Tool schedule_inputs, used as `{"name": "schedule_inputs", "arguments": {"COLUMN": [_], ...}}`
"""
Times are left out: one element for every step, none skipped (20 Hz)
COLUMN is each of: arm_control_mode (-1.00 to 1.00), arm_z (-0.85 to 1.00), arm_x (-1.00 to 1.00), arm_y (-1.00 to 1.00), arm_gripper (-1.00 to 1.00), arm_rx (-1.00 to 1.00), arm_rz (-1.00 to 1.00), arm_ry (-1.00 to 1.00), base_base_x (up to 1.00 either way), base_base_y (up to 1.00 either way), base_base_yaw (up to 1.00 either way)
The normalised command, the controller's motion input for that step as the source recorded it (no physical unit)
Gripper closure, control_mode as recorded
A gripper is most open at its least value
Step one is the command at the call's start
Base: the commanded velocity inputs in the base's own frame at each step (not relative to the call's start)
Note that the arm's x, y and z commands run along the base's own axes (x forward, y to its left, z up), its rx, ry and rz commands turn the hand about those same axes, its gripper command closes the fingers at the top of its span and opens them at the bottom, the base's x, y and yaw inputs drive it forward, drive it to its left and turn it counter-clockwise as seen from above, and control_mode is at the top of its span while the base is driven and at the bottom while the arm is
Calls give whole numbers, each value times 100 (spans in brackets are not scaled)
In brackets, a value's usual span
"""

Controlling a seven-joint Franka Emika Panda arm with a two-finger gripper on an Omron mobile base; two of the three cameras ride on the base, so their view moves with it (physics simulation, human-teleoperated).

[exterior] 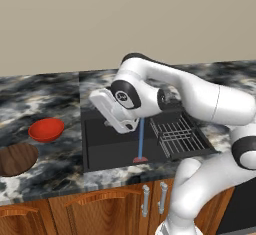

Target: Rinse each bowl for a few seconds and place them down in the sink or on the counter.

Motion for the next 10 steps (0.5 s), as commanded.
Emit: {"name": "schedule_inputs", "arguments": {"arm_control_mode": [-100, -100, -100, -100, -100, -100, -100, -100, -100, -100], "arm_z": [15, 14, 13, 11, 9, 9, 12, 13, 15, 16], "arm_x": [12, 13, 13, 13, 12, 12, 14, 14, 15, 16], "arm_y": [13, 15, 14, 17, 17, 17, 16, 17, 16, 15], "arm_gripper": [-100, -100, -100, -100, -100, -100, -100, -100, -100, -100], "arm_rx": [-13, -15, -16, -18, -18, -18, -17, -17, -17, -16], "arm_rz": [0, 0, 0, 0, 0, 0, 0, 0, 0, 0], "arm_ry": [19, 19, 18, 18, 18, 19, 18, 18, 17, 17], "base_base_x": [0, 0, 0, 0, 0, 0, 0, 0, 0, 0], "base_base_y": [0, 0, 0, 0, 0, 0, 0, 0, 0, 0], "base_base_yaw": [0, 0, 0, 0, 0, 0, 0, 0, 0, 0]}}
